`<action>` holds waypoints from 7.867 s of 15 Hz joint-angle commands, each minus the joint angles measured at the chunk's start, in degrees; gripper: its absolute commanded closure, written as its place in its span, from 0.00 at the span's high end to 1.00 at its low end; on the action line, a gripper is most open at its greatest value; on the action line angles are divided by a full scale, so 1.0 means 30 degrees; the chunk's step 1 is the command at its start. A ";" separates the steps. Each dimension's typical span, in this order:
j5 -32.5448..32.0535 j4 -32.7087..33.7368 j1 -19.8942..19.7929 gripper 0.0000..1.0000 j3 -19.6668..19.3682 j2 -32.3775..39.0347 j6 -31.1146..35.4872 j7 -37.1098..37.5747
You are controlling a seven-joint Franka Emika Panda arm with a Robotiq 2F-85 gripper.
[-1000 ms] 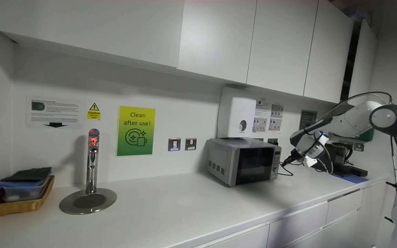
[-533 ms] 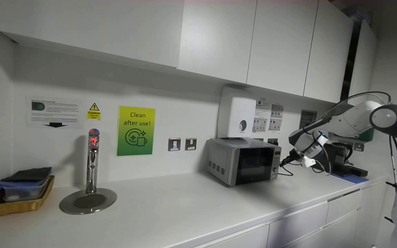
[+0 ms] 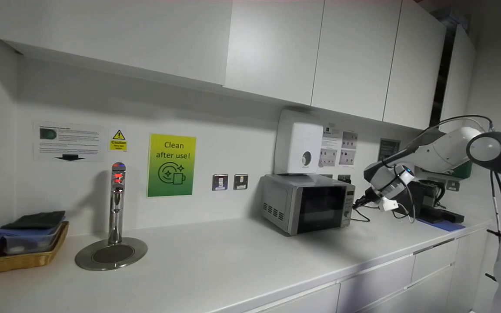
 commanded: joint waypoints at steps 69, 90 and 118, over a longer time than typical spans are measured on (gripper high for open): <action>0.2314 0.1105 -0.0389 0.00 0.0553 0.1084 0.0926 -0.2938; 0.3718 0.1495 -0.0185 0.00 0.0563 0.1482 0.1248 -0.4784; 0.3789 0.2961 0.0049 0.00 0.0575 0.2985 0.1628 -0.3423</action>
